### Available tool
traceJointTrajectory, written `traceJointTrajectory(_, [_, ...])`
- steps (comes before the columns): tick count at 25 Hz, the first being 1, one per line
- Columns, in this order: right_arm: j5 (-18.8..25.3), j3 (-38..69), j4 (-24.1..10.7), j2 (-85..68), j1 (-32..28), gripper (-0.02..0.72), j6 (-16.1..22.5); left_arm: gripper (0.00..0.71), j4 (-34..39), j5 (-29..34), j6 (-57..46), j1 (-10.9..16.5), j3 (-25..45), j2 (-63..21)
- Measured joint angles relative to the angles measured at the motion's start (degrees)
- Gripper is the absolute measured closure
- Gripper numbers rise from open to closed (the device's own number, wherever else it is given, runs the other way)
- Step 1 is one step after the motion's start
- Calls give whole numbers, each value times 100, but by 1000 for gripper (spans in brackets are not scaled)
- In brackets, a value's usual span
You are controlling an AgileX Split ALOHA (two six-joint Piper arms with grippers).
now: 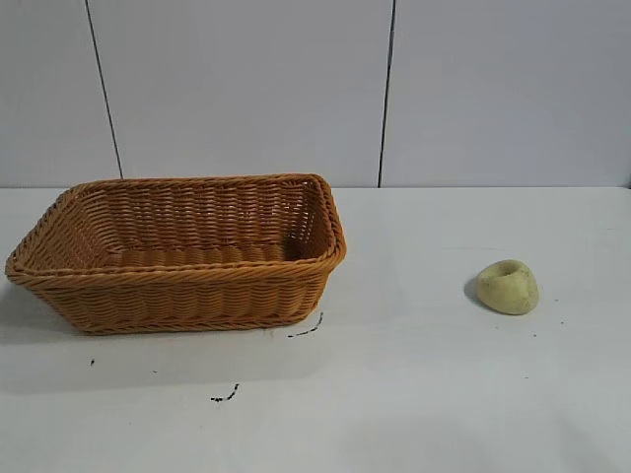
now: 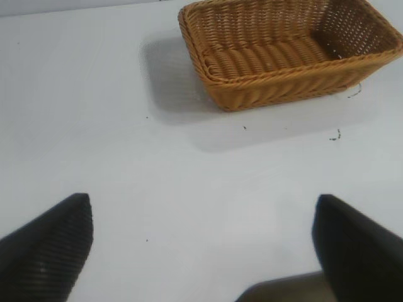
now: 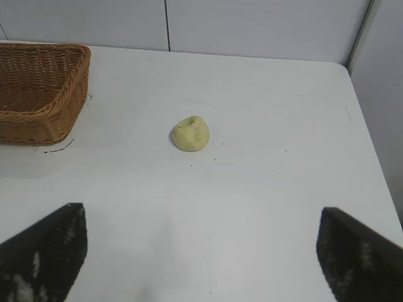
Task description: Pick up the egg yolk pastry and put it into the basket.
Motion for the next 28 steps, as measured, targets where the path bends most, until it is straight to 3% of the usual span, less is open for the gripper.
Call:
traceJointTrajectory(16, [40,-21,-17,89,0,14,0,15,0,0,0,0,0,0])
traceJointTrajectory(28, [41,-1176,6,4085,0,14,0,15,0,0,0,0,0,0])
